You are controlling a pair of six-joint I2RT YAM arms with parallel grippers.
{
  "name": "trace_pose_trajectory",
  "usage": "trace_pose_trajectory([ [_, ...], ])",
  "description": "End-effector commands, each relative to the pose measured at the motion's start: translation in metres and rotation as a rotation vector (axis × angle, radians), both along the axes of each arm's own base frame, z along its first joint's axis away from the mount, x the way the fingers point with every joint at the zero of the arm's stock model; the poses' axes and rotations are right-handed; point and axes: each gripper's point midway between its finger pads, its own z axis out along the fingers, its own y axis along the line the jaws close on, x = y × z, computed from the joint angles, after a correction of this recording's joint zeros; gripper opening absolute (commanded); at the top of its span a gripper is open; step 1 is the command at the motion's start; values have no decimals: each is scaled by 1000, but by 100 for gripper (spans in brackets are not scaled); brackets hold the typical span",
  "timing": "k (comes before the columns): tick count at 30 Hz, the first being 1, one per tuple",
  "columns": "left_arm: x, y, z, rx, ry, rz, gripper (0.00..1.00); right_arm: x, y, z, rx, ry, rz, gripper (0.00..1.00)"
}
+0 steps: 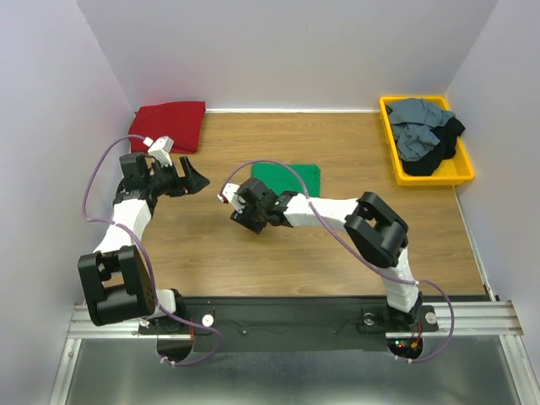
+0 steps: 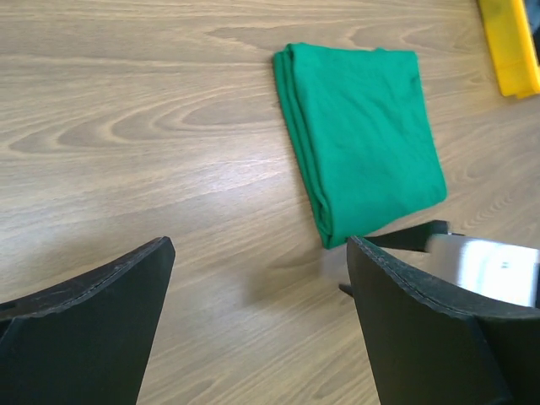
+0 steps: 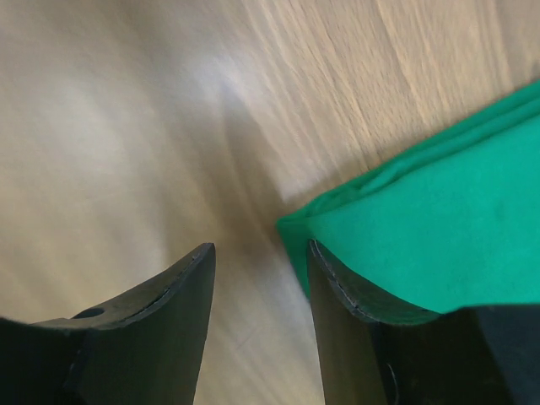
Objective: Fold and stack the t-shirts
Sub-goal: Neatly place the folded tshirt to the corner
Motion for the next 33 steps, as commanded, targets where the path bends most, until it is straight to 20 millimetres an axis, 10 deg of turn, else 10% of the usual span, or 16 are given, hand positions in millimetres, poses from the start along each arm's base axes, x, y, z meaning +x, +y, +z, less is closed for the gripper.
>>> trace_pose_trajectory([
  [1,9,10,12,59,-53,26,95,33,0,-3,-54,-117,-54,53],
  [7,3,6,-2,47,-36,11,96,34,-4,-20,-90,-115,-65,45],
  [14,3,1,-16,-10,-11,12,96,24,-11,-35,-101,-67,-73,1],
  [33,7,-68,-62,-343,155,61,96,34,7,61,160,-62,-50,1],
])
